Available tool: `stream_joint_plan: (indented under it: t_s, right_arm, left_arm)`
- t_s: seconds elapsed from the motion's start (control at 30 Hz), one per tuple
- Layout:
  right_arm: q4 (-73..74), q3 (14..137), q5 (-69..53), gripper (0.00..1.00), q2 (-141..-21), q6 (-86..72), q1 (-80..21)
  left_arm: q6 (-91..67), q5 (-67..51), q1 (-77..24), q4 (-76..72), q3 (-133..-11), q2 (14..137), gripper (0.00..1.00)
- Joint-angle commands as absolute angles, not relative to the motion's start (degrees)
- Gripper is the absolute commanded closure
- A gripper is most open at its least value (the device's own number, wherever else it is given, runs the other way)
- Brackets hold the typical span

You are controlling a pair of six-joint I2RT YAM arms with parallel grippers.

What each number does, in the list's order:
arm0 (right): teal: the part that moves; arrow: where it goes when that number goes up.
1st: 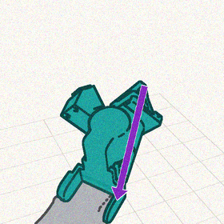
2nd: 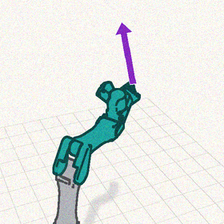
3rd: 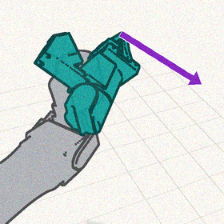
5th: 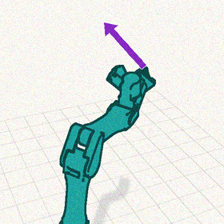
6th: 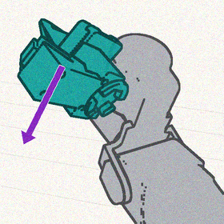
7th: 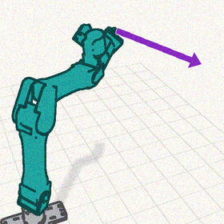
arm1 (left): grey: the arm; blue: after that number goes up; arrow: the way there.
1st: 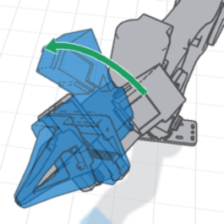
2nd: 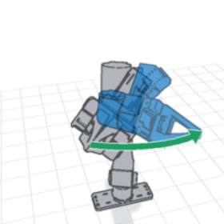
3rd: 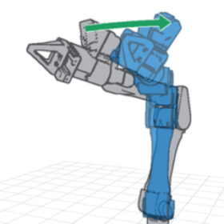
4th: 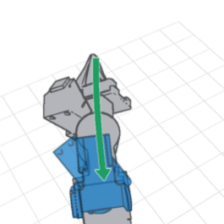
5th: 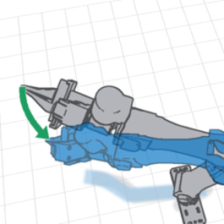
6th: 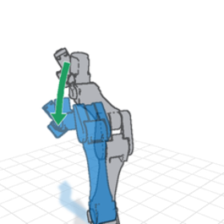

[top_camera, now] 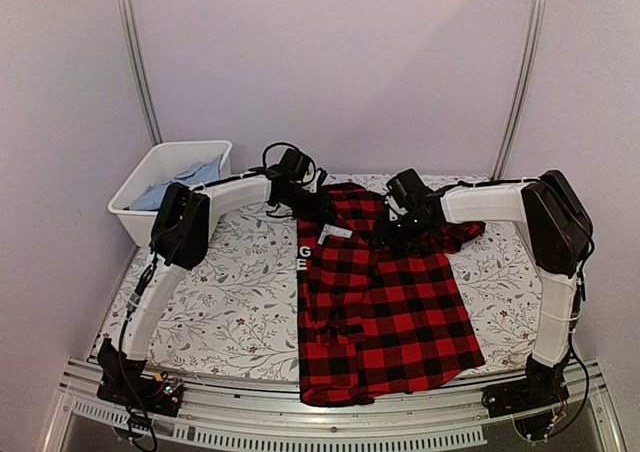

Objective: Fold and stack the long sleeve shirts
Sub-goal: Adjust the 1/3-folded shirt at the center of the board.

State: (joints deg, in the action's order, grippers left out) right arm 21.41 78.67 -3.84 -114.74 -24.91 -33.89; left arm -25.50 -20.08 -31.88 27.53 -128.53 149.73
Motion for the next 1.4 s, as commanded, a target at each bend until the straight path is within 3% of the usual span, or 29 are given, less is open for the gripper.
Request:
stream_joint_plan:
  t_s: [0.0, 0.33, 0.67, 0.83, 1.37]
  right_arm:
    - [19.95, 78.32, -5.49, 0.41, -115.92, -26.07, -34.8]
    - [18.91, 78.17, -6.53, 0.51, -118.03, -28.7, -36.89]
    - [19.65, 77.81, -3.28, 0.9, -116.71, -29.54, -37.82]
    - [20.41, 76.9, 1.23, 0.95, -114.64, -30.61, -38.95]
    - [22.91, 75.29, 10.32, 0.98, -110.3, -33.31, -40.08]
  left_arm:
    - [-26.32, -22.59, -32.3, 25.37, -130.69, 151.61, 0.68]
    - [-27.45, -24.33, -32.26, 24.36, -132.36, 152.95, 0.8]
    - [-27.47, -24.35, -32.3, 22.72, -131.62, 150.81, 0.97]
    - [-27.71, -24.22, -32.31, 19.92, -129.62, 147.76, 1.0]
    - [-28.67, -25.41, -31.99, 17.91, -130.57, 148.17, 1.0]
